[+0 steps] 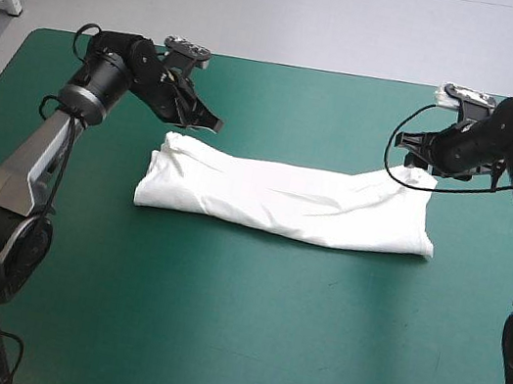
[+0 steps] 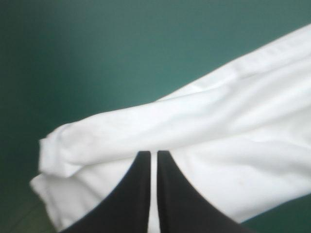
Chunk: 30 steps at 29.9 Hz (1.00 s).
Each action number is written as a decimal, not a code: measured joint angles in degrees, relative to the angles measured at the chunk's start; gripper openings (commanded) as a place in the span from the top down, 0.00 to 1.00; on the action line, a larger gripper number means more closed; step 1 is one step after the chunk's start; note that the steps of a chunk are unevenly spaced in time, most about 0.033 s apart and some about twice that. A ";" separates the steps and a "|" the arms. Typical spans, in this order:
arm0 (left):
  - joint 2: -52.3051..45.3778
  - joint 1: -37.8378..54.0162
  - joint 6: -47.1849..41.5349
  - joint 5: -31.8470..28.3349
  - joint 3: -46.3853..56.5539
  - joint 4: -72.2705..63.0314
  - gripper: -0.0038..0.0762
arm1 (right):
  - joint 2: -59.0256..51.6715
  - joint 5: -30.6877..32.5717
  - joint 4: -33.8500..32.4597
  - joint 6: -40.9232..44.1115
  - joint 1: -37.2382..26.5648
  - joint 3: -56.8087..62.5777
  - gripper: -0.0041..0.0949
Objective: Fold the cloth
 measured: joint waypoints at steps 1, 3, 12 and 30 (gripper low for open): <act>0.00 -0.86 0.83 0.02 0.00 -1.23 0.96 | -0.36 0.14 -0.27 0.22 0.00 0.00 0.47; 0.00 -2.86 2.48 0.07 0.00 -3.63 0.96 | -0.87 0.54 -0.65 0.54 0.00 0.00 0.47; 1.11 -13.89 6.98 -2.62 -0.07 -8.30 0.96 | -2.20 2.92 -0.77 0.84 0.00 0.00 0.47; 15.15 -15.68 5.79 -1.02 -0.07 -11.48 0.96 | -3.01 4.80 -0.71 1.06 0.00 0.00 0.54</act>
